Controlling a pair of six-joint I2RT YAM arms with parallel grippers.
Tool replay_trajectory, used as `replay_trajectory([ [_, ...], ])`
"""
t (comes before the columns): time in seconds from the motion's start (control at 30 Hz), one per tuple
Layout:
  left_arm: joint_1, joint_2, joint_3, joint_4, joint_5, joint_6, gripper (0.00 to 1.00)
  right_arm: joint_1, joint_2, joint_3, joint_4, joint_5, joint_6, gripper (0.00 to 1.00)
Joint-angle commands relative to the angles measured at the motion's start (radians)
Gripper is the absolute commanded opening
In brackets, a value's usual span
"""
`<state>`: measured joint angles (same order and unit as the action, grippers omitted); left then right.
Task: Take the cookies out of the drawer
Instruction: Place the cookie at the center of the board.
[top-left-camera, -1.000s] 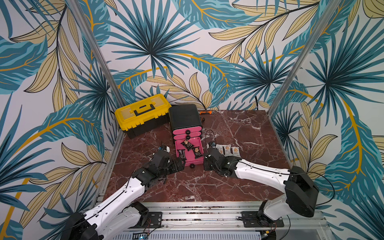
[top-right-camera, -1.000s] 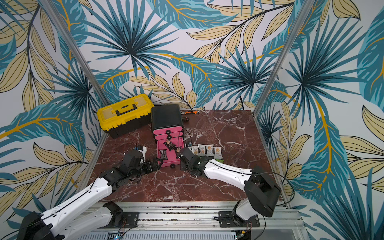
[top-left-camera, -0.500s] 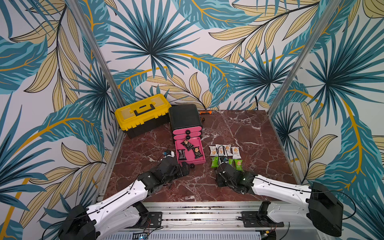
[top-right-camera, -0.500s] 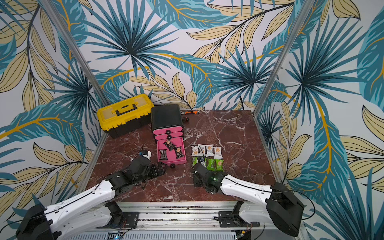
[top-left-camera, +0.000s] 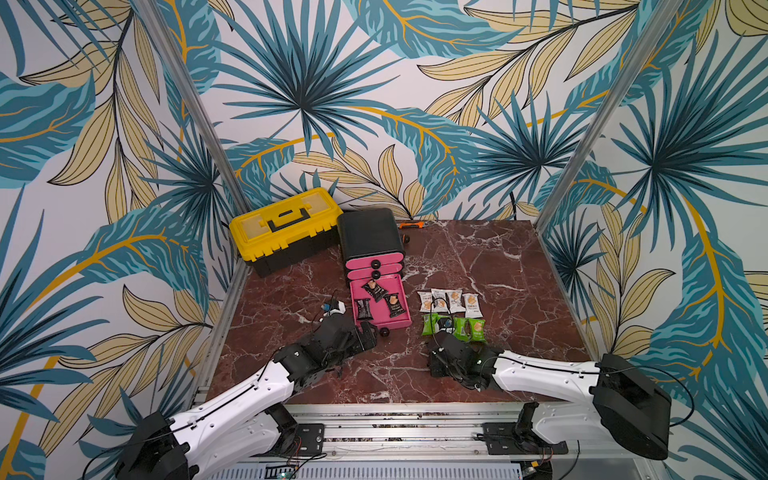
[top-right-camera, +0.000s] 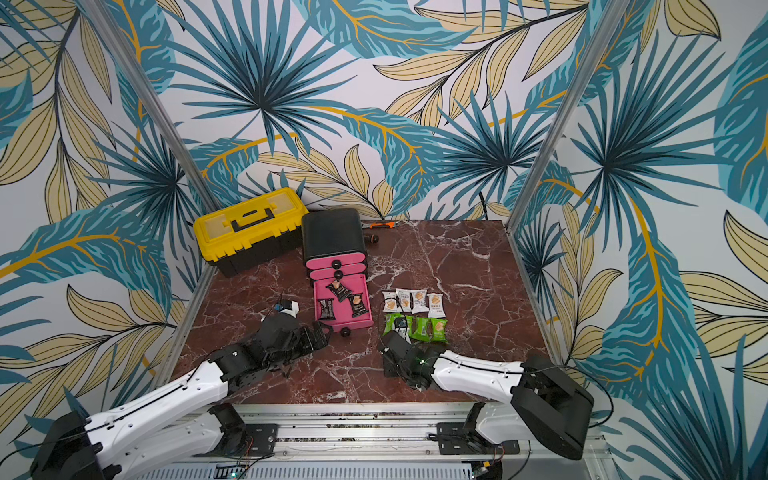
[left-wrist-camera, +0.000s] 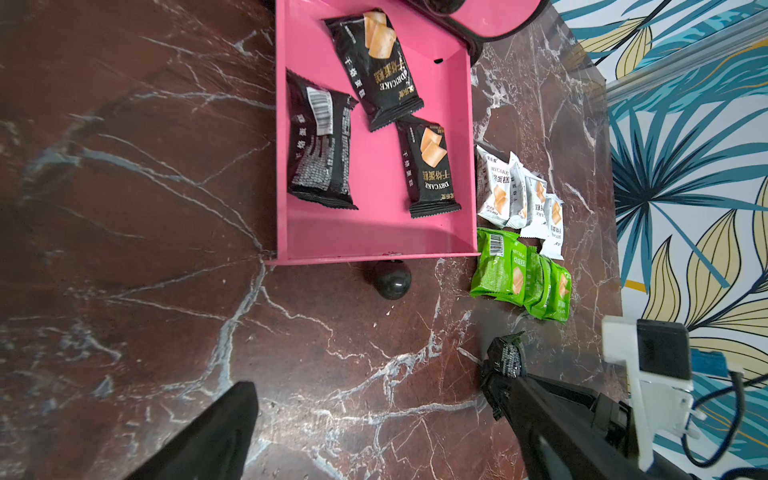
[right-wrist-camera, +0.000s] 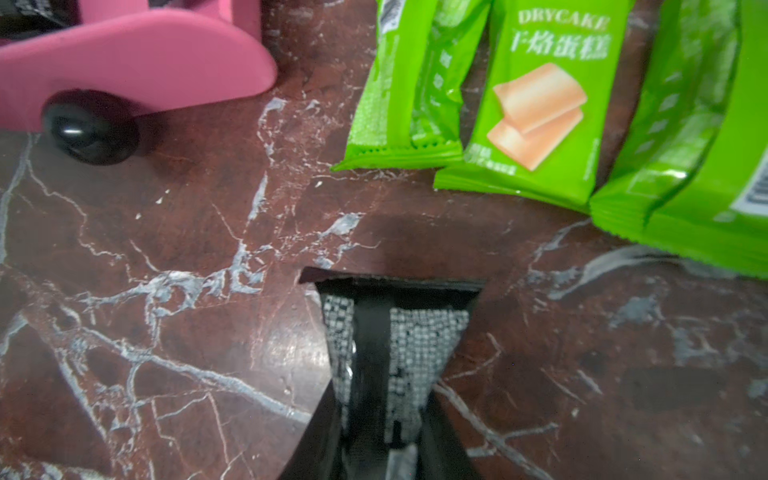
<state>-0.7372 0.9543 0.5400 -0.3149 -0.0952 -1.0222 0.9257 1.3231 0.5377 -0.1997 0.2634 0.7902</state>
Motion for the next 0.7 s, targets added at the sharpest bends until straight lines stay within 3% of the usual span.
replay_trajectory([
  [0.0,-0.002,-0.023,0.007,-0.038,-0.04,0.003,1.0,0.006,0.027,-0.022,0.031,0.035,0.041,0.31],
  [0.13,-0.002,-0.055,0.018,-0.081,-0.079,0.01,1.0,0.012,0.033,-0.017,0.045,0.033,0.047,0.47],
  [0.33,0.014,-0.13,0.011,-0.096,-0.154,0.073,1.0,0.017,-0.064,0.01,-0.008,0.046,0.036,0.56],
  [0.5,0.094,-0.112,-0.022,-0.027,-0.045,0.084,1.0,0.017,-0.169,0.065,-0.147,0.09,0.025,0.6],
  [0.67,0.209,-0.092,-0.018,0.014,0.083,0.124,1.0,0.016,-0.198,0.137,-0.151,0.082,-0.032,0.62],
])
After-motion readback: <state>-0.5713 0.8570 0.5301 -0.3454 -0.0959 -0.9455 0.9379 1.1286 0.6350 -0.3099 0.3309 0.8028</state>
